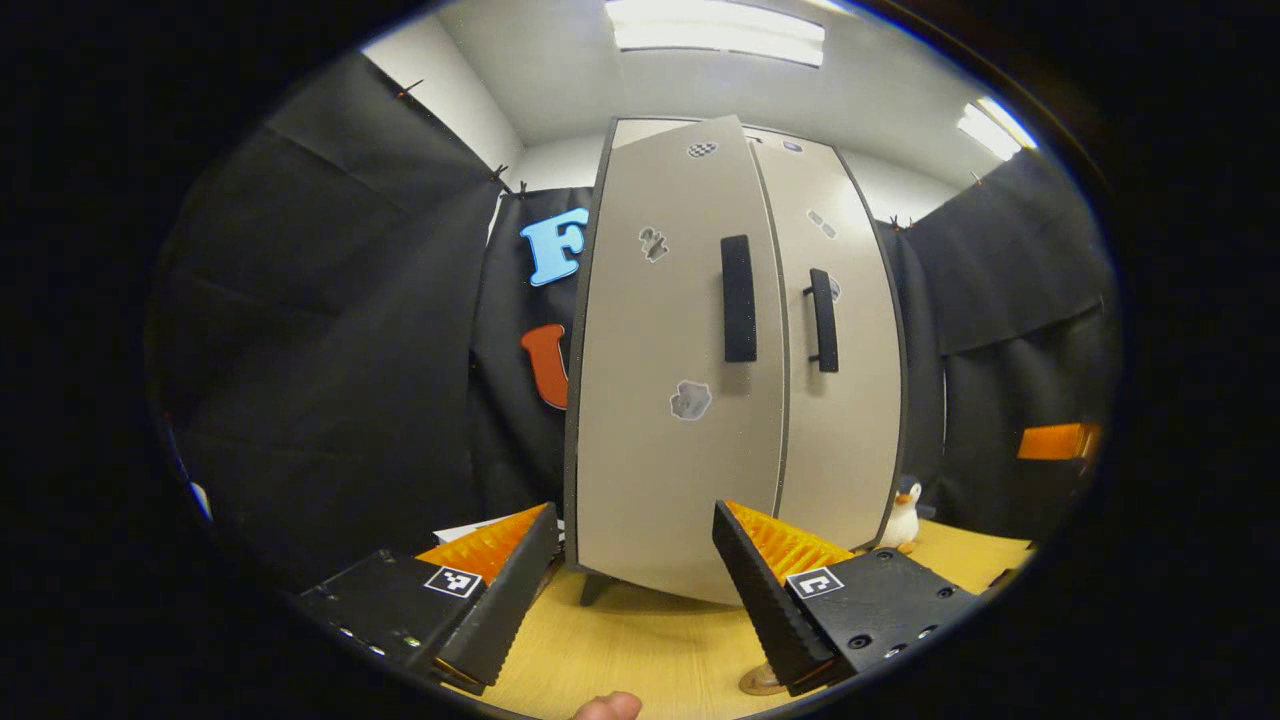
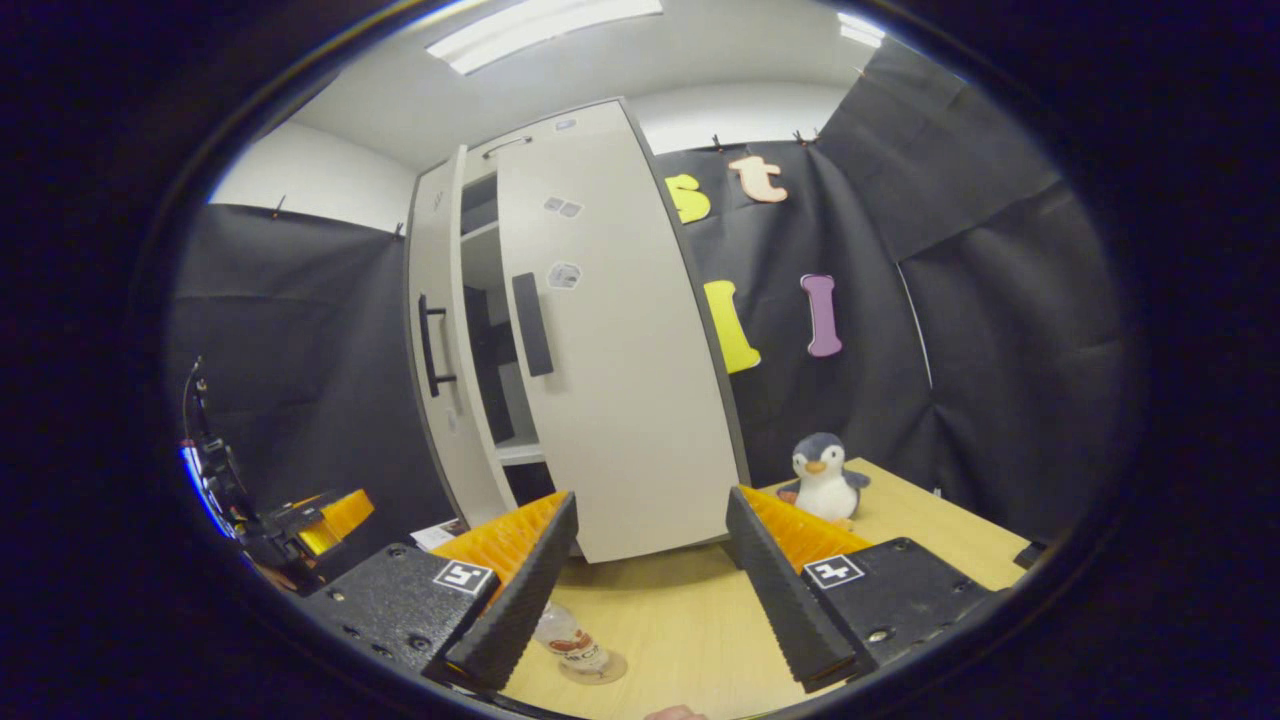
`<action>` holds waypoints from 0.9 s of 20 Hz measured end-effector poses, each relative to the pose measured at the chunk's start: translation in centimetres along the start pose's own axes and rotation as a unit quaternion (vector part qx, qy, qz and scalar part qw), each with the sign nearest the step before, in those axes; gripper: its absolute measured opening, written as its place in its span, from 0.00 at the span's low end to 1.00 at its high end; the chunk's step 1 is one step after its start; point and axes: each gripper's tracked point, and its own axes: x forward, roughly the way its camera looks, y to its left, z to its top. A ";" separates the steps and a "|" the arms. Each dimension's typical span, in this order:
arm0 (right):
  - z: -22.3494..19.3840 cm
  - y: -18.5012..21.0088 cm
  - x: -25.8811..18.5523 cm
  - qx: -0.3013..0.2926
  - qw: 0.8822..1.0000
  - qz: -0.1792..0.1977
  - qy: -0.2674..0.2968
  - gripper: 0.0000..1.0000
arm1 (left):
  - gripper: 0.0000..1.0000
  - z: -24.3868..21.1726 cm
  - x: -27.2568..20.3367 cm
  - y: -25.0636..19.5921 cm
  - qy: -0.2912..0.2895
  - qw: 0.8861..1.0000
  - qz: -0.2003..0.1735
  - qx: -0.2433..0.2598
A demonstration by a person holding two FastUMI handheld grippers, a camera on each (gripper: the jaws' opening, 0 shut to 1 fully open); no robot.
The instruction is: Grasp the bottle in the cabinet with the left hand and place it on the coaster, then close the right door with the right hand and the left door with the left hand.
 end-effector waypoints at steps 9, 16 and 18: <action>-0.7 1.6 -0.5 -0.022 1.000 0.002 0.013 0.98 | 0.94 0.1 -1.3 -3.3 -0.012 0.999 -0.034 -0.031; -0.5 2.3 -1.2 -0.057 0.998 -0.002 0.005 0.98 | 0.95 0.4 -1.1 -3.6 -0.012 0.998 -0.050 -0.042; -0.7 2.3 -1.1 -0.053 0.999 -0.004 0.006 0.98 | 0.99 0.6 -1.2 -3.5 -0.012 0.998 -0.050 -0.047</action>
